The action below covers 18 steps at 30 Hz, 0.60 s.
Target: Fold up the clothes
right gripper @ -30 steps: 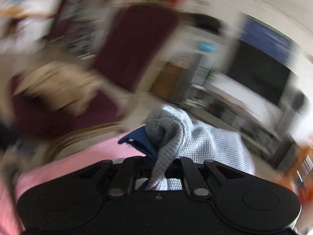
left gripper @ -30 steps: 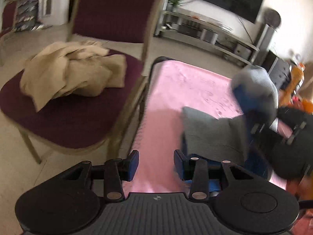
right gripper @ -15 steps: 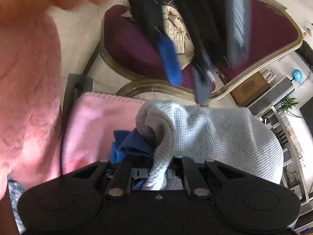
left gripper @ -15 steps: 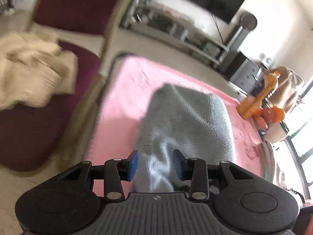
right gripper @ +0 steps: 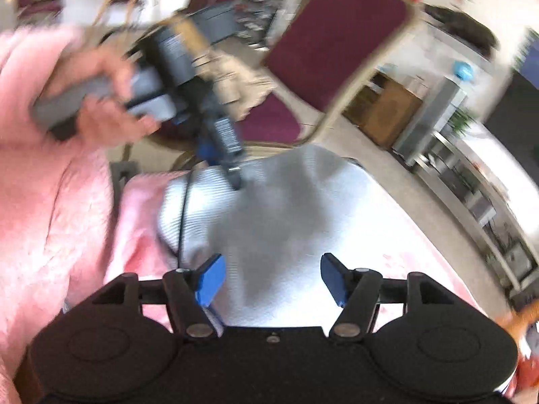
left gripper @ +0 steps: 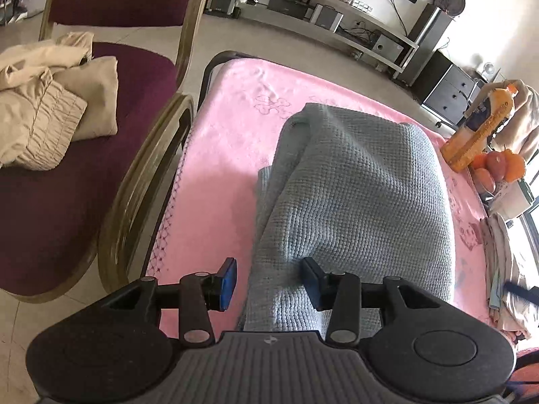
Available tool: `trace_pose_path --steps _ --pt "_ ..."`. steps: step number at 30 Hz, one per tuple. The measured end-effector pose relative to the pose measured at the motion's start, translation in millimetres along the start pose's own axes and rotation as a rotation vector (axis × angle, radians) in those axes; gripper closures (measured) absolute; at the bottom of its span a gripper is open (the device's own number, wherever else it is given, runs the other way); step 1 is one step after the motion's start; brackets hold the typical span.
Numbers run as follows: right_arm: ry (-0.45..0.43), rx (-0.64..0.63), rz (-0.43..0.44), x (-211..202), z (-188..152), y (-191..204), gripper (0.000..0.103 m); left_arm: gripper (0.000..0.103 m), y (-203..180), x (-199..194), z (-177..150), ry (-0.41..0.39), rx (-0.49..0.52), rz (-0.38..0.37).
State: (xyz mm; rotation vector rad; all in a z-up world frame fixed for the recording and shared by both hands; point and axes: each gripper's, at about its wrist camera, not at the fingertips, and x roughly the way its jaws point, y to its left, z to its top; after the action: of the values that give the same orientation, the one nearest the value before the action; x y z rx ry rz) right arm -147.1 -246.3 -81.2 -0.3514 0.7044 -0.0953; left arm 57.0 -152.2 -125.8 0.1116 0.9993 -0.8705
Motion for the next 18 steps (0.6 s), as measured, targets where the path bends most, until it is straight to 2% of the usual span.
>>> trace_pose_path --steps 5,7,8,9,13,16,18 --pt "0.018 0.289 -0.034 21 4 -40 0.041 0.062 -1 -1 0 -0.011 0.001 0.011" --pt "0.027 0.411 -0.048 34 6 -56 0.052 0.062 -1 0 1 -0.012 -0.001 0.013" --pt "0.032 0.473 -0.055 40 7 -64 0.069 0.062 -1 0 2 -0.011 -0.002 0.012" --pt "0.037 0.534 -0.061 46 8 -72 0.077 0.062 -1 0 3 -0.009 -0.003 0.011" --pt "0.059 0.763 -0.092 72 11 -102 0.078 0.062 -6 7 10 0.002 0.011 0.037" --pt "0.119 0.72 -0.167 100 12 -106 0.077 0.061 -8 16 16 0.019 0.022 0.077" --pt "0.174 0.735 -0.169 132 17 -113 0.077 0.061 -7 24 21 0.036 0.014 0.095"
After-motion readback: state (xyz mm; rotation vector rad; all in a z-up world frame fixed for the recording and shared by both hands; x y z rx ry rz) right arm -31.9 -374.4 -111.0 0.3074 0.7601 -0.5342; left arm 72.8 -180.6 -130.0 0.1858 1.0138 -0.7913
